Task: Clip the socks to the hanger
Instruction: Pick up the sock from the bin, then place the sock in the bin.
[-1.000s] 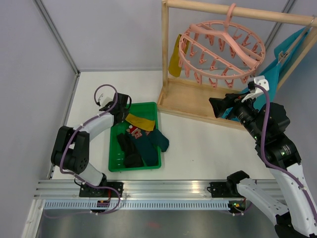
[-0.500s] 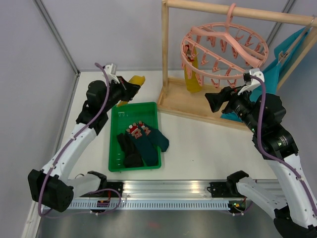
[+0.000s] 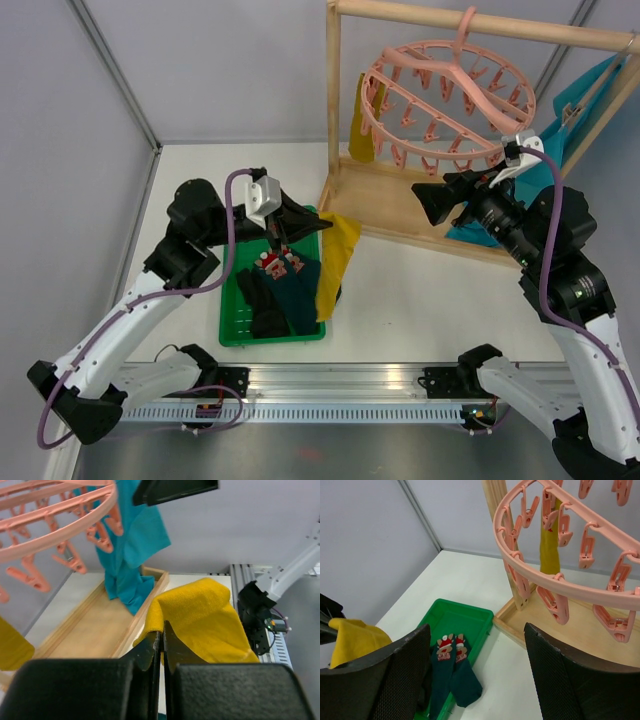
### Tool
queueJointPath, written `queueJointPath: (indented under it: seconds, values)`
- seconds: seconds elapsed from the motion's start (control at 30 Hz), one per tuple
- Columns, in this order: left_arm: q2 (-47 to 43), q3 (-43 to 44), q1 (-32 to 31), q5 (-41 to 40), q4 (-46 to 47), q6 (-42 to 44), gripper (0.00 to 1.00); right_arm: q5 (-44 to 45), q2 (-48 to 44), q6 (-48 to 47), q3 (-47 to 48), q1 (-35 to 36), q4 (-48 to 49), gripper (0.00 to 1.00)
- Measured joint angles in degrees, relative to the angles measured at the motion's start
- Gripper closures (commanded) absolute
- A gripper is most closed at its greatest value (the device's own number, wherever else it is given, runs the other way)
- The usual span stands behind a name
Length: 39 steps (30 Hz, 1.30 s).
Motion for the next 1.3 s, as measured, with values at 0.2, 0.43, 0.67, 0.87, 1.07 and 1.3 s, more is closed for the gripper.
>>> queueJointPath:
  seconds: [0.2,0.43,0.67,0.87,1.07,1.3]
  values:
    - [1.07,0.13,-2.36,3.72,-0.63,3.04,0.98,-4.37,0.09,2.34,0.5,0.0,0.2,0.18]
    - [2.67,1.86,-2.36,3.8,-0.87,3.08,0.98,-8.0,-0.04,3.67,0.46,0.0,0.92,0.18]
    - [5.6,2.71,-2.4,-9.01,-1.09,0.13,0.98,-8.59,0.11,3.69,-0.68,0.0,1.01,0.18]
    - [8.13,0.24,-2.34,-19.32,-2.05,-8.2,0.98,-8.39,0.35,3.61,-1.92,0.0,0.92,0.18]
    - [8.15,-1.62,-2.36,-24.72,-5.4,-12.72,0.98,-8.31,0.09,3.5,-3.34,0.0,0.98,0.18]
    - [6.78,-2.05,-3.91,-27.1,-7.65,-18.01,0.98,-7.98,0.04,3.04,-3.98,0.0,1.16,0.18]
